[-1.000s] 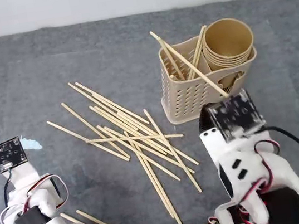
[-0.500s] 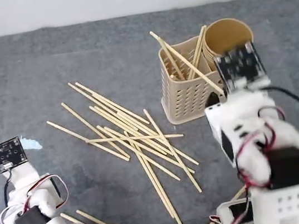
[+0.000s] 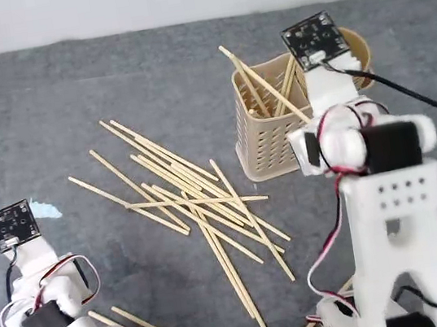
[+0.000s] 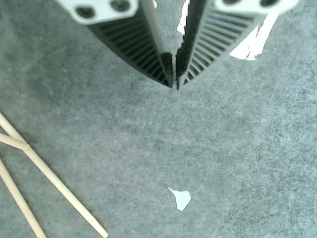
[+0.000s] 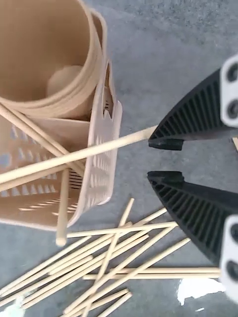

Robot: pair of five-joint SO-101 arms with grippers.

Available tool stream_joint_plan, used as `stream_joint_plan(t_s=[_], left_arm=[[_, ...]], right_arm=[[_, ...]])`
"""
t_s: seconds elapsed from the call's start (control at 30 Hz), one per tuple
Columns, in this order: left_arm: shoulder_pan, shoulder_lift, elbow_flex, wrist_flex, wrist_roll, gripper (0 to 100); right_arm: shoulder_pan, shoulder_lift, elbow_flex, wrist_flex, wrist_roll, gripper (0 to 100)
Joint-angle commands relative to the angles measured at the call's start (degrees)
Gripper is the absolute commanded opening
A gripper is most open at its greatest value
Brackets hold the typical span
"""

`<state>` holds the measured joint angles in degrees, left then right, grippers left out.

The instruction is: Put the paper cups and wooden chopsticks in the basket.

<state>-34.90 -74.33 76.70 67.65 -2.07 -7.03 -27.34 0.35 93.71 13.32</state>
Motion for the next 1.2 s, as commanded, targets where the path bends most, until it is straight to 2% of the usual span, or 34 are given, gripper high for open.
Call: stream_joint_plan(t_s=[0.0,0.23,0.77,0.9,1.07,1.17], left_arm=[[0.2,-0.7,-0.3,-1.4,0.3,1],[0.2,-0.7,-0.3,-1.4,0.3,1],[0.2,-0.7,-0.3,-1.4,0.3,1],[0.2,-0.7,-0.3,-1.4,0.3,1],[0.2,-0.7,-0.3,-1.4,0.3,1],[0.2,-0.7,-0.3,-1.4,0.3,1]], right_arm=[[1.1,1.5,-3.2,-0.3,1.6,9.1],[5.7,3.1,-3.2,-5.8,5.1,9.1],[5.1,2.9,-2.6,-5.4,5.2,9.1],[2.5,1.9,-3.6,-4.5,1.4,9.1],[-3.1,1.5,-5.3,-1.9,-1.1,9.1],[-4.2,1.8,-4.9,-2.3,-1.5,9.1]])
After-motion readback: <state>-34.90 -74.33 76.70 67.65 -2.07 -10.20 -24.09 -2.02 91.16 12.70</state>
